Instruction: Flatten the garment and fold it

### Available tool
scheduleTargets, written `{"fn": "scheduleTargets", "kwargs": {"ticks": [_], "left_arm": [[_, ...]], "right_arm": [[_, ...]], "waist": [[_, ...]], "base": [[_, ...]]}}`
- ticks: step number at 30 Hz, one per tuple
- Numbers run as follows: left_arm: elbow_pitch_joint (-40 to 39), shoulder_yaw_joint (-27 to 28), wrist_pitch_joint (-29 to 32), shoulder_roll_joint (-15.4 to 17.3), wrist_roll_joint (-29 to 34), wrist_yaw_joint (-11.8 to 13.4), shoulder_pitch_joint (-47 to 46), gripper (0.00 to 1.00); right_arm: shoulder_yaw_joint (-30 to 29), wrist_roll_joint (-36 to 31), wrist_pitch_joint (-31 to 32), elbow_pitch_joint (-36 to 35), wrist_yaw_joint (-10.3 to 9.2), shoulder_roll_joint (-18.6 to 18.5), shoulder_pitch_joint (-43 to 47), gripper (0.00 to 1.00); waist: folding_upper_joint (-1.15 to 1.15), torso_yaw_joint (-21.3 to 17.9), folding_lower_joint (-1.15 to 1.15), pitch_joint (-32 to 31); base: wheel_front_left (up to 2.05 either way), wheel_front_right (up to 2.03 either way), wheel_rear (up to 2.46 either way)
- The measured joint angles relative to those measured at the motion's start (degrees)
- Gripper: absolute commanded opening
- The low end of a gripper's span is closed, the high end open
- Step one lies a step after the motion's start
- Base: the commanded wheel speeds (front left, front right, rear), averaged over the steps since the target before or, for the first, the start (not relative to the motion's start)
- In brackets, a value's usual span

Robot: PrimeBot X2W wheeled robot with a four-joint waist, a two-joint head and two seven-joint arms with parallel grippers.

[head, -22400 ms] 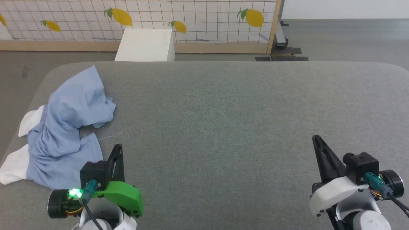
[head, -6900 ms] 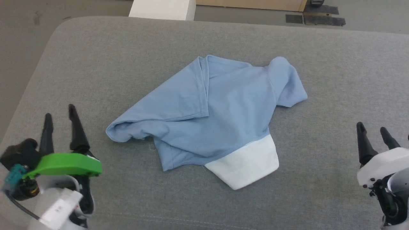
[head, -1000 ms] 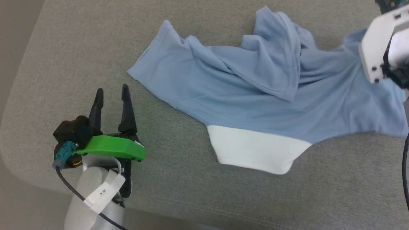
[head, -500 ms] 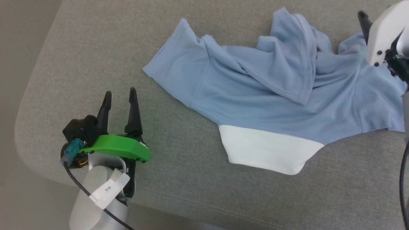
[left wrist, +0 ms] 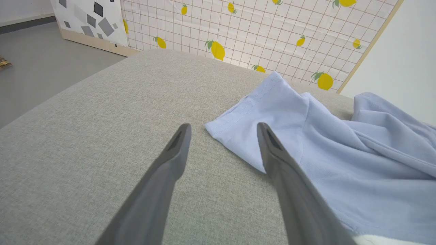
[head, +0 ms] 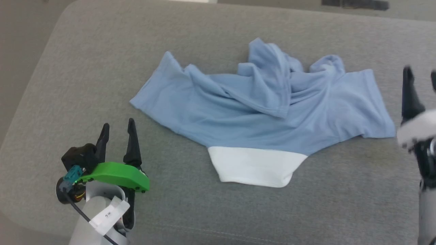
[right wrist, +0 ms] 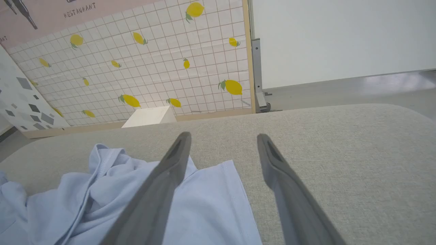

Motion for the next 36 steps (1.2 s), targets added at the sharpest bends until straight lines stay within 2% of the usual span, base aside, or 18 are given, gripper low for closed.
{"fn": "scheduleTargets", "kwargs": {"ticks": [6,8,11,15,18,22,29,30,31,32,36], "left_arm": [[0.96,0.38,4.01,0.74,-0.25,1.54,-1.39,1.00],[2.61,0.53,7.72,1.92,-0.66,1.85,-4.56,1.00],[5.89,0.29,16.41,4.11,-0.92,2.50,-10.82,1.00],[12.71,-1.34,32.26,7.34,-1.12,2.53,-19.42,1.00],[17.04,-2.01,40.85,9.16,-1.18,2.97,-24.41,1.00],[20.29,-3.34,48.23,9.98,-1.09,3.43,-28.50,1.00],[22.47,-3.66,56.79,10.68,-2.56,3.94,-32.05,1.00],[22.40,-3.44,58.03,10.76,-3.25,3.94,-32.42,0.95],[22.15,-3.22,58.96,11.00,-3.70,3.94,-32.70,0.37],[21.75,-3.23,59.43,11.16,-3.80,3.88,-32.75,0.00],[20.02,-2.61,59.57,10.31,-5.46,3.21,-32.43,0.00]], "right_arm": [[-3.10,0.40,0.73,-6.48,0.00,2.31,7.22,1.00],[-3.47,0.38,1.47,-8.57,0.00,2.87,8.00,1.00],[-3.47,0.38,2.85,-10.98,0.00,3.58,8.21,1.00],[-3.00,0.37,4.34,-14.23,0.00,4.04,8.20,1.00],[-2.63,0.37,5.32,-16.00,0.00,4.28,8.20,1.00],[-2.57,0.31,6.31,-18.26,0.00,4.34,8.16,1.00],[-2.86,-0.18,6.49,-20.00,0.00,4.33,8.03,1.00],[-2.94,-0.19,6.49,-20.07,0.00,4.34,8.01,1.00],[-3.03,-0.23,6.48,-20.13,0.00,4.35,8.00,1.00],[-3.15,-0.27,6.48,-20.13,0.00,4.35,8.00,1.00],[-3.34,-0.86,6.38,-19.96,0.00,4.35,7.97,1.00]], "waist": [[0.00,-2.25,0.00,-1.68],[0.00,-2.70,0.00,-1.52],[0.00,-3.07,0.00,-0.55],[0.00,-3.62,0.00,1.41],[0.00,-4.22,0.00,3.16],[0.00,-5.17,0.00,5.81],[0.00,-6.68,0.00,10.01],[0.00,-6.81,0.00,10.39],[0.00,-6.92,0.00,10.79],[0.00,-6.97,0.00,11.13],[0.00,-6.30,0.00,11.46]], "base": [[0.00,0.00,0.00],[0.00,0.00,0.00],[0.00,0.00,0.00],[0.00,0.00,0.00],[0.00,0.00,0.00],[0.00,0.00,0.00],[0.00,0.00,0.00],[0.00,0.00,0.00],[0.00,0.00,0.00],[0.00,0.00,0.00],[0.00,0.00,0.00]]}}
